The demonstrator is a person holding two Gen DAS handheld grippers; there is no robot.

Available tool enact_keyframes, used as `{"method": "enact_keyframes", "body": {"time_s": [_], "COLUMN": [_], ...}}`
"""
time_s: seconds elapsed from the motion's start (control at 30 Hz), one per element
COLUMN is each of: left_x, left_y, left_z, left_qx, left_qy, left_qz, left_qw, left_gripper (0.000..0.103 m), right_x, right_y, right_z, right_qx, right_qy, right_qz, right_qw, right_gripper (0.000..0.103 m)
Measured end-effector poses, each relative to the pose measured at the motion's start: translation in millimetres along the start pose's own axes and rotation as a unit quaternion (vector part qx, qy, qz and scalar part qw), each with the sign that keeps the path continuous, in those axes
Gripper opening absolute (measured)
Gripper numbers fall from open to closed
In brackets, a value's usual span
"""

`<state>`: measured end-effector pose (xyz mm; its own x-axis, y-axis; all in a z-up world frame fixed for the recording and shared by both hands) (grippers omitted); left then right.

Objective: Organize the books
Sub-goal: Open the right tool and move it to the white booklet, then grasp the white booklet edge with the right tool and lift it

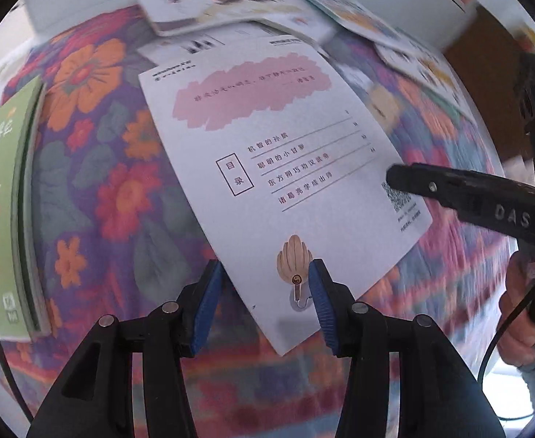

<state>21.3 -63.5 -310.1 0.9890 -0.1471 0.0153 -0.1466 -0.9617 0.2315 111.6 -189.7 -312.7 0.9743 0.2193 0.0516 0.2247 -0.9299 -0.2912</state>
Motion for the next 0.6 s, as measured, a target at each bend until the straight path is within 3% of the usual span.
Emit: {"method": "enact_keyframes", "body": {"time_s": [0.13, 0.23, 0.47, 0.6], "left_x": [-28, -27, -8, -11], "left_y": [25, 31, 34, 33], "left_z": [4, 6, 15, 14], "left_qx": [0.007, 0.007, -0.028, -0.038], "left_qy": [-0.017, -0.018, -0.023, -0.025], "left_qz": [0.053, 0.067, 0.035, 0.03], "left_qw": [0.9984, 0.9976, 0.9987, 0.9985], "left_gripper": [0.045, 0.045, 0.045, 0.045], "right_x": [-67, -98, -63, -57], "right_y": [9, 15, 37, 27], "right_z": [-1, -5, -9, -7], "right_qx": [0.01, 0.025, 0.03, 0.023], "right_qy": [-0.029, -0.04, 0.03, 0.039], "right_qz": [0.017, 0.013, 0.051, 0.055], "right_qw": [0.999, 0.999, 0.998, 0.997], "right_gripper": [0.043, 0.042, 0.041, 0.045]}}
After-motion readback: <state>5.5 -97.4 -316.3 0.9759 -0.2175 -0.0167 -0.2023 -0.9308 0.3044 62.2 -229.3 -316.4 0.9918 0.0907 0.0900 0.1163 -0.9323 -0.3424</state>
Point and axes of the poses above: each gripper's, at about its wrist camera, not at the fingertips, and z roughly the way its jaws point, y to its right, x to its top, the point moved 10 cm from there along z, roughly the way its jaws point, and after that the axes turned 13 degrees about -y, right-handed, at the moved point
